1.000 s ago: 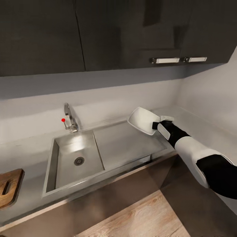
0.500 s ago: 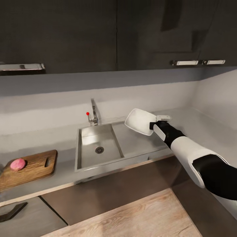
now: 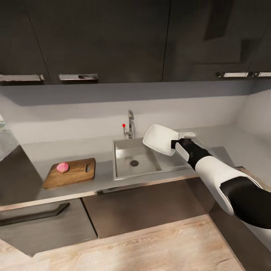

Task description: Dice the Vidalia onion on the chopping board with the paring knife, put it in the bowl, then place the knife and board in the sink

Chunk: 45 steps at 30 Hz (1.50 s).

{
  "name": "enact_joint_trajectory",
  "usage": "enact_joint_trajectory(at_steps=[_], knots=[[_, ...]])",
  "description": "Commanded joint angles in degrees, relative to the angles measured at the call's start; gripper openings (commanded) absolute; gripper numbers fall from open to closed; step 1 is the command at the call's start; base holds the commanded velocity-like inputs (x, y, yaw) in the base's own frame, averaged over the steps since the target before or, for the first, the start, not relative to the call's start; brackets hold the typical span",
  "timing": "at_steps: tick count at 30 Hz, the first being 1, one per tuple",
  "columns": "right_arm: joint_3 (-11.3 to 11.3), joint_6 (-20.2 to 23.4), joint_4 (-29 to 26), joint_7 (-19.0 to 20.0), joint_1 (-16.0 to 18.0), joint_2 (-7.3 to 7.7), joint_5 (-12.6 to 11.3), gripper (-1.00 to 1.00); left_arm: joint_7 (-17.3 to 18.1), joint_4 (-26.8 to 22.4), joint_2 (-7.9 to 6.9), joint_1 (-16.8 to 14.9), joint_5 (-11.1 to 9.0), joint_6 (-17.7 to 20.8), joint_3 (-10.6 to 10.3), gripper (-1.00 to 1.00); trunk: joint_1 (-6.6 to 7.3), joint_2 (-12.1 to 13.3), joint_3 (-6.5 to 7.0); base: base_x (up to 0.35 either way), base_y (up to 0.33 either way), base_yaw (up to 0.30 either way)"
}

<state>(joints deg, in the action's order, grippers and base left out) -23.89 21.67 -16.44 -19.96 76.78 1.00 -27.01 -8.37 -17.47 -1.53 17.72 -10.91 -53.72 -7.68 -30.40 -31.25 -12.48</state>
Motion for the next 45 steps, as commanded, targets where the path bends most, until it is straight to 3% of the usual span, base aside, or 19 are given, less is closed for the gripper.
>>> enact_joint_trajectory(at_steps=[1,16,45], knots=[[-0.46,0.34,-0.09,-0.37,0.04,0.06,-0.41,-1.00,-0.34,-0.10,-0.05,0.02,-0.34,-0.06,-0.49,1.00,0.00,-0.09,-0.01,-0.287,0.190,0.211],[-0.46,0.22,0.27,-0.26,0.04,0.15,-0.50,-1.00,-0.34,-0.10,-0.05,0.01,-0.34,-0.04,-0.49,1.00,0.00,-0.09,0.44,-0.186,0.247,0.092],[-0.46,0.21,0.44,0.01,0.03,0.15,-0.47,-1.00,-0.34,-0.10,-0.05,0.01,-0.34,-0.03,-0.49,1.00,0.00,-0.09,0.45,-0.005,0.307,0.000]])
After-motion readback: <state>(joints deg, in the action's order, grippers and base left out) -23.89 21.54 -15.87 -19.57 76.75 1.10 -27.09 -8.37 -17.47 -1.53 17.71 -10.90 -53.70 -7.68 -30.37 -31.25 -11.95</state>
